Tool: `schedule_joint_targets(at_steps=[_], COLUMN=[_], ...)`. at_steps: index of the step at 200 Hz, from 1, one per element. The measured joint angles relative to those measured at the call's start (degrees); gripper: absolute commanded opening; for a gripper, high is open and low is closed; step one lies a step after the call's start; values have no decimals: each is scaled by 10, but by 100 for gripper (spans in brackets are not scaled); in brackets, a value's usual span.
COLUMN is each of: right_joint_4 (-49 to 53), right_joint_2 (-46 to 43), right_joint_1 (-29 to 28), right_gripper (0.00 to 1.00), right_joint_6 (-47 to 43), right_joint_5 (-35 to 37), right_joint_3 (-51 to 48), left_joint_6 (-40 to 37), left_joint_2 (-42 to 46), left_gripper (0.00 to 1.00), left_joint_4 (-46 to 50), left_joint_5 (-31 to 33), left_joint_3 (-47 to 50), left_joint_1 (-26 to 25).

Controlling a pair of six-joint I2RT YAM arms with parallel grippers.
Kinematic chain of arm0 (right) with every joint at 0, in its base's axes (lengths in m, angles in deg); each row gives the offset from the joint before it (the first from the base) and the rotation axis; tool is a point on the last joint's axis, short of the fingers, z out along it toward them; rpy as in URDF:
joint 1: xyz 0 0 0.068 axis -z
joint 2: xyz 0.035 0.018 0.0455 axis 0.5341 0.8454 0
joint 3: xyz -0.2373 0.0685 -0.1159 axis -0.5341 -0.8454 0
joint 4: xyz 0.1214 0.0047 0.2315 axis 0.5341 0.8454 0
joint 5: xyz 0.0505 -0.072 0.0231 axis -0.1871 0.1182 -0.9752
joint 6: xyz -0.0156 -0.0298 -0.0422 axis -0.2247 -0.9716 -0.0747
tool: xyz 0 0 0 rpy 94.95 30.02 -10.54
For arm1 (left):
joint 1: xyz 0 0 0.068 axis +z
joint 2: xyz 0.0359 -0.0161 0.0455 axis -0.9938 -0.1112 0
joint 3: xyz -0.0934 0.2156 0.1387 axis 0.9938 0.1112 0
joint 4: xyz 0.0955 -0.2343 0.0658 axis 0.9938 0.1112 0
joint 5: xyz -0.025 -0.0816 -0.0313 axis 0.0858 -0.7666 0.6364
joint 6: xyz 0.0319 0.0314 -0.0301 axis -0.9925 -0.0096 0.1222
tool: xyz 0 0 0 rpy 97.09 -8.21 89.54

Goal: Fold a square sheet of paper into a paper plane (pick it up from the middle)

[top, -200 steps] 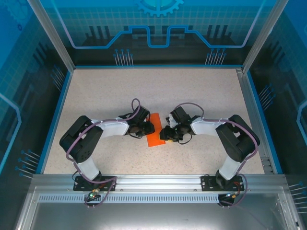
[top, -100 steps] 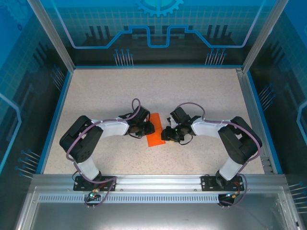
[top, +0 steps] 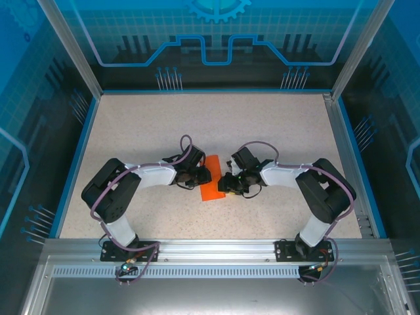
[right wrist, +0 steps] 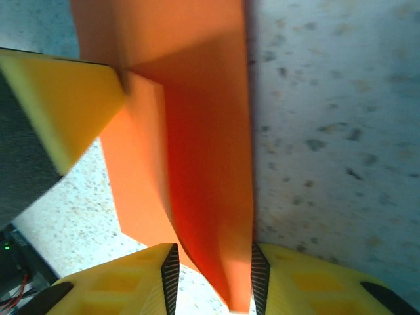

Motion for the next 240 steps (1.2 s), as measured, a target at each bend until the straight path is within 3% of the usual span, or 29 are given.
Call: schedule_joint_targets(at_steps=[71,128,179,213,240], right_joint_4=[-30,-39,-5,89,210], right_joint_2=[1,26,-3,-78,-137], right_joint_1=[-5,-4,-3,-3,-8], right_gripper=[38,18,5,4,5], right_joint_6=[12,-3,-57,-124,-176], right_joint_5=[-14,-17,-9,42,158], right_joint_3=[0,9,20,59,119], left_joint_6=[0,0,2,5,16], left_joint_2=[0,1,53,140,219], left_gripper=[22,24,33,40,46], left_joint_4=[1,1,10,17,38], left_joint_5=[0,-1,0,19,59], left_joint_3=[0,0,9,33,52], left_joint_1=[2,2,3,3,4])
